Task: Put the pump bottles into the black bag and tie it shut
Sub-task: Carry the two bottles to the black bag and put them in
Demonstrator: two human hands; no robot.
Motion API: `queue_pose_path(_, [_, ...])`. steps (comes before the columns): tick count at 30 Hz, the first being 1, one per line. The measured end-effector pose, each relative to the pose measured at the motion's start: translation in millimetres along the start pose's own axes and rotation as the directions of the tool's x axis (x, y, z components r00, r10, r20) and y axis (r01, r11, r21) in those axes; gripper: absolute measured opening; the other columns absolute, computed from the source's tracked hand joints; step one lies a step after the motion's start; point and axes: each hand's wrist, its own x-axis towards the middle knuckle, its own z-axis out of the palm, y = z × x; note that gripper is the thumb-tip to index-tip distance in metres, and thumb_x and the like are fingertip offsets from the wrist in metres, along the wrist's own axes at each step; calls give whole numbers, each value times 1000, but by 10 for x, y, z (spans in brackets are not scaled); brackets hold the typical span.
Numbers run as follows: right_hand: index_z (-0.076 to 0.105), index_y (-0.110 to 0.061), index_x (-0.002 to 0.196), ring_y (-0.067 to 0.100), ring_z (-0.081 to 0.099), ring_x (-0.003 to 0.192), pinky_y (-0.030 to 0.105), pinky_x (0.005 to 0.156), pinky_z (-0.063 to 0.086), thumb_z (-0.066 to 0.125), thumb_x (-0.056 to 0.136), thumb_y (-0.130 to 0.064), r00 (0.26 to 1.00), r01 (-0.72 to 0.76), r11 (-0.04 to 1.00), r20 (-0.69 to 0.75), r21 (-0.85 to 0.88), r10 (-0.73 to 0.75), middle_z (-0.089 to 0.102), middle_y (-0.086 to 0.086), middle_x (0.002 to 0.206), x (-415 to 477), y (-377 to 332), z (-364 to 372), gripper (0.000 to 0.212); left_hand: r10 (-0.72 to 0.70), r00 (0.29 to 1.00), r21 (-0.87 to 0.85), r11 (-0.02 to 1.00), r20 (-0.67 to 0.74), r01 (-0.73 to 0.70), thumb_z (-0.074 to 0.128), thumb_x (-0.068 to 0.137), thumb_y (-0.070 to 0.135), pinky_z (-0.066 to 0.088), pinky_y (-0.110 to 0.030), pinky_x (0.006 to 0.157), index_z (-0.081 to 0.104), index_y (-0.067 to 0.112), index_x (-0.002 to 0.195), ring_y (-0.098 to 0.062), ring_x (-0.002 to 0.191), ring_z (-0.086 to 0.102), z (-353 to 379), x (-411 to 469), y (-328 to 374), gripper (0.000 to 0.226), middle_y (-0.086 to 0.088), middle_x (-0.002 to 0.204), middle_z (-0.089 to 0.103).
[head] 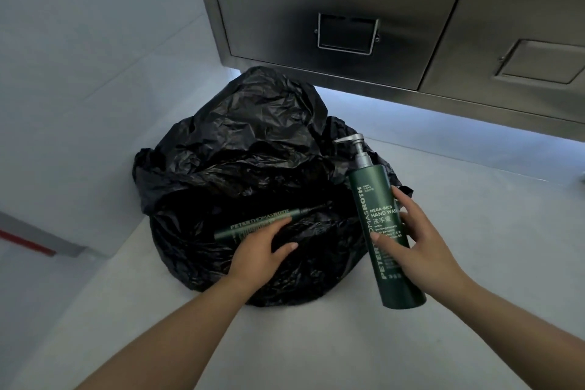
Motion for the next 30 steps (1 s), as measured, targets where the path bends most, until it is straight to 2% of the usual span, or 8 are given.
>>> queue_pose_path(2, [27, -64, 128, -20, 51, 97, 12, 70, 42, 71, 79, -27, 1000, 4, 1000, -3, 3, -4, 55, -24, 115, 7, 6, -33, 75, -17, 999, -14, 1000, -44, 17, 63, 85, 43, 43, -20, 77, 52, 38, 128, -13, 105, 60, 31, -26, 56, 45, 4, 110, 65])
queue_pose_path(4, [27, -61, 130, -18, 52, 98, 11, 70, 42, 72, 79, -27, 1000, 3, 1000, 12, 12, -3, 55, -23, 115, 9, 26, -55, 76, -31, 997, -19, 999, -66, 30, 64, 84, 42, 42, -18, 72, 58, 38, 121, -11, 95, 61, 20, -65, 102, 38, 7, 96, 63])
queue_pose_path(9, [27, -55, 135, -13, 55, 98, 12, 71, 43, 71, 80, -25, 997, 29, 999, 70, 35, -32, 57, -19, 114, 33, -3, -74, 77, -13, 990, -12, 1000, -140, 12, 69, 82, 35, 36, -3, 66, 65, 32, 115, 0, 80, 55, -122, -251, 250, 34, 18, 83, 58])
queue_pose_path(15, [27, -47, 140, -19, 54, 90, 0, 62, 42, 71, 80, -22, 980, 110, 991, 155, 72, -121, 56, -17, 111, 116, -106, -151, 78, 3, 988, 13, 1000, -154, -1, 70, 80, 36, 37, 2, 71, 66, 34, 113, 4, 87, 58, -256, -608, 550, 32, 19, 92, 63])
queue_pose_path(20, [28, -47, 140, -18, 56, 86, 0, 61, 42, 71, 80, -23, 977, 126, 987, 159, 103, -142, 57, -17, 110, 185, -151, -215, 78, 59, 997, 62, 997, -55, -55, 66, 85, 32, 46, -17, 88, 65, 28, 117, -2, 101, 59, -292, -827, 868, 33, 10, 109, 67])
queue_pose_path(22, [28, -48, 139, -15, 57, 89, 3, 62, 44, 72, 80, -23, 979, 131, 984, 142, 121, -148, 58, -14, 113, 226, -180, -241, 78, 63, 997, 69, 996, -38, -60, 65, 86, 32, 46, -17, 88, 65, 27, 118, -3, 100, 59, -276, -885, 962, 33, 10, 108, 67])
queue_pose_path(25, [28, -49, 139, -5, 56, 100, 13, 71, 44, 72, 79, -24, 980, 138, 980, 123, 142, -156, 57, -6, 119, 262, -208, -257, 78, 78, 997, 45, 996, -30, -76, 66, 86, 30, 42, -7, 84, 65, 27, 118, 3, 98, 57, -220, -963, 1042, 32, 12, 106, 66])
queue_pose_path(30, [28, -46, 140, 4, 55, 106, 26, 81, 49, 71, 80, -24, 977, 153, 980, 127, 130, -170, 56, -5, 120, 260, -232, -260, 77, 82, 997, 16, 996, -3, -82, 66, 85, 32, 45, -11, 87, 65, 29, 118, 4, 100, 57, -121, -1014, 1053, 33, 13, 110, 67])
